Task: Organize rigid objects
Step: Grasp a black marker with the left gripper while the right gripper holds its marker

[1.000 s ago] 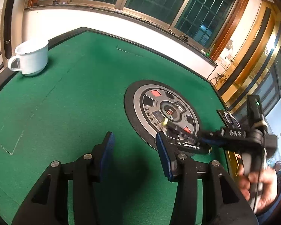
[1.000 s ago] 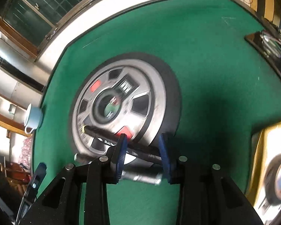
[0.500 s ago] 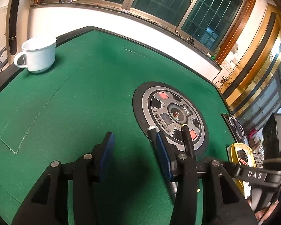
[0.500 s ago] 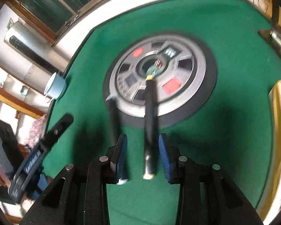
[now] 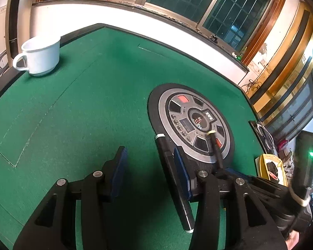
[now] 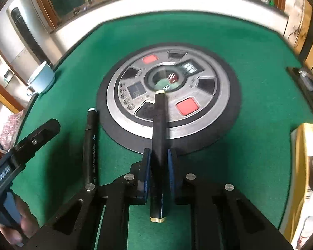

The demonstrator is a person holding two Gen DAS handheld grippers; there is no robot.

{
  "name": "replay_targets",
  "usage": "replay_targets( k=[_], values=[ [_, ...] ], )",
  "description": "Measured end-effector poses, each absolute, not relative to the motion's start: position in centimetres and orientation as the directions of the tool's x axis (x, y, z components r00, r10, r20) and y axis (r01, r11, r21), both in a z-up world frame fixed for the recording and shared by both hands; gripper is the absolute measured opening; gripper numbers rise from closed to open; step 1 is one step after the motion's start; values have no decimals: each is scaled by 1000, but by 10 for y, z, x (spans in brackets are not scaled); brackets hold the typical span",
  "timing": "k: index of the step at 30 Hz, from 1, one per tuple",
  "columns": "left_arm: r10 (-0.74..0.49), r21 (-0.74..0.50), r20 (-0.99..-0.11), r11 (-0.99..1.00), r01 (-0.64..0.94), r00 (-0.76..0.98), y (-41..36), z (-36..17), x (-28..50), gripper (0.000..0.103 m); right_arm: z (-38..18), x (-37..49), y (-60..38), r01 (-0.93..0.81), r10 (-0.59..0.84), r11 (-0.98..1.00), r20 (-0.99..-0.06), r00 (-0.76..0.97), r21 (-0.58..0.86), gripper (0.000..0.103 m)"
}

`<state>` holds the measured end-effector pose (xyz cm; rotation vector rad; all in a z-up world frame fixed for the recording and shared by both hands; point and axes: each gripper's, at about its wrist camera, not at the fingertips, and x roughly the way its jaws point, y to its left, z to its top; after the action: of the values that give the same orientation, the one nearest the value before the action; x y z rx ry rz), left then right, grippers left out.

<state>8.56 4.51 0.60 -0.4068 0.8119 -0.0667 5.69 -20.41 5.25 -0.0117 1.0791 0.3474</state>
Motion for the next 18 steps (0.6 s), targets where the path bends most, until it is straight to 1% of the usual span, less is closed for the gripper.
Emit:
replay_targets(
  k=[5,7,9,10,12,15,18],
  values=[
    [-247,-379,-714,923,-65,655,32,5,85,44,67,36,-231,-272,336,937,-779,530,219,14],
    [-265,-393,-722,918,-63,639,27,4,85,44,66,37,-241,-275,381,922,-760,527,271,14],
    [-259,-378,-740,923,-66,620,19,2,86,44,67,41,-247,-280,410,911,-751,519,304,14],
    [-249,-359,-747,931,-60,617,13,2,86,44,70,40,-250,-278,411,910,-745,525,306,14],
    [-178,-274,-768,960,-63,615,2,3,86,44,75,41,-258,-275,424,905,-729,537,324,14],
    [-94,-171,-795,983,-73,600,-11,-2,88,28,82,36,-268,-274,448,894,-711,542,355,14],
    [-61,-122,-801,991,-63,596,-22,-5,89,28,87,31,-273,-274,462,887,-695,551,372,14]
  ],
)
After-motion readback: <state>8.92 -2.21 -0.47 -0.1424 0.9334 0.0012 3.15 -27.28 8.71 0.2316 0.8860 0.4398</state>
